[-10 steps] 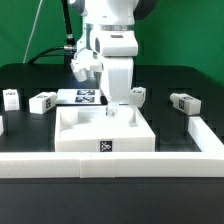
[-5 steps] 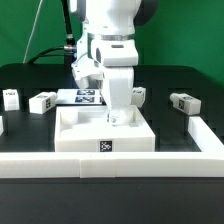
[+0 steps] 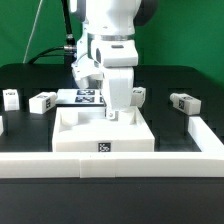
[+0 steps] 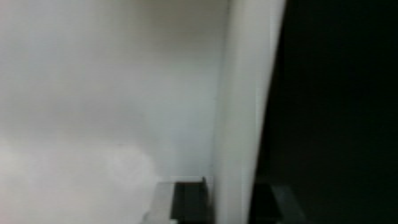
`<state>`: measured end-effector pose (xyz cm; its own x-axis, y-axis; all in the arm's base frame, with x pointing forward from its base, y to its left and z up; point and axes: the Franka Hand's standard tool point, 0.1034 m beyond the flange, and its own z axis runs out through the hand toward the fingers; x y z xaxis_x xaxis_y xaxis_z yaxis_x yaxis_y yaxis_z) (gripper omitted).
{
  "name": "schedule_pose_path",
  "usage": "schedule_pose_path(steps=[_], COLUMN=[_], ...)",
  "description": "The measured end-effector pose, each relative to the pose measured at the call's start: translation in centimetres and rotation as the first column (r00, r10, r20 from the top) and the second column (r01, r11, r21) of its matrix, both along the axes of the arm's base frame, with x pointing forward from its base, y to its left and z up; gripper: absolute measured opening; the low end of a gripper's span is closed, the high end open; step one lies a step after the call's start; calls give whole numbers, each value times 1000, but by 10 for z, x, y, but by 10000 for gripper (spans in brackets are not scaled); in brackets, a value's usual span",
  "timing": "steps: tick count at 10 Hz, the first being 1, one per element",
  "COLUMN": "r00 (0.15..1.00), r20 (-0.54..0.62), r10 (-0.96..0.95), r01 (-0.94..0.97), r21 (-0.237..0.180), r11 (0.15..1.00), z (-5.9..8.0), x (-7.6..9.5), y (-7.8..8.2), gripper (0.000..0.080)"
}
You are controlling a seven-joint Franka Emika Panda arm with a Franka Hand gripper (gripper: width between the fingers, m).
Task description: Assemble one leg
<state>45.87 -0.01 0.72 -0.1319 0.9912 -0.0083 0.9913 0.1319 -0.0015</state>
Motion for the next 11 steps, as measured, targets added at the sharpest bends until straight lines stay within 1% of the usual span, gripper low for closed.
schedule_pose_path(steps=[1,6,7,8,9,11], r00=[1000,1000,999,997,997,996], r20=[0,0,1,5,12,17], r10=[0,-8,-47,-75,-78,-84], r01=[0,8,47,75,78,84], r21=[0,1,4,6,7,3], r11=[1000,1000,999,997,997,996], z=[0,0,0,0,0,1], x=[0,0,1,4,11,27], y=[0,2,12,27,41,59], gripper=[58,58,58,58,58,58])
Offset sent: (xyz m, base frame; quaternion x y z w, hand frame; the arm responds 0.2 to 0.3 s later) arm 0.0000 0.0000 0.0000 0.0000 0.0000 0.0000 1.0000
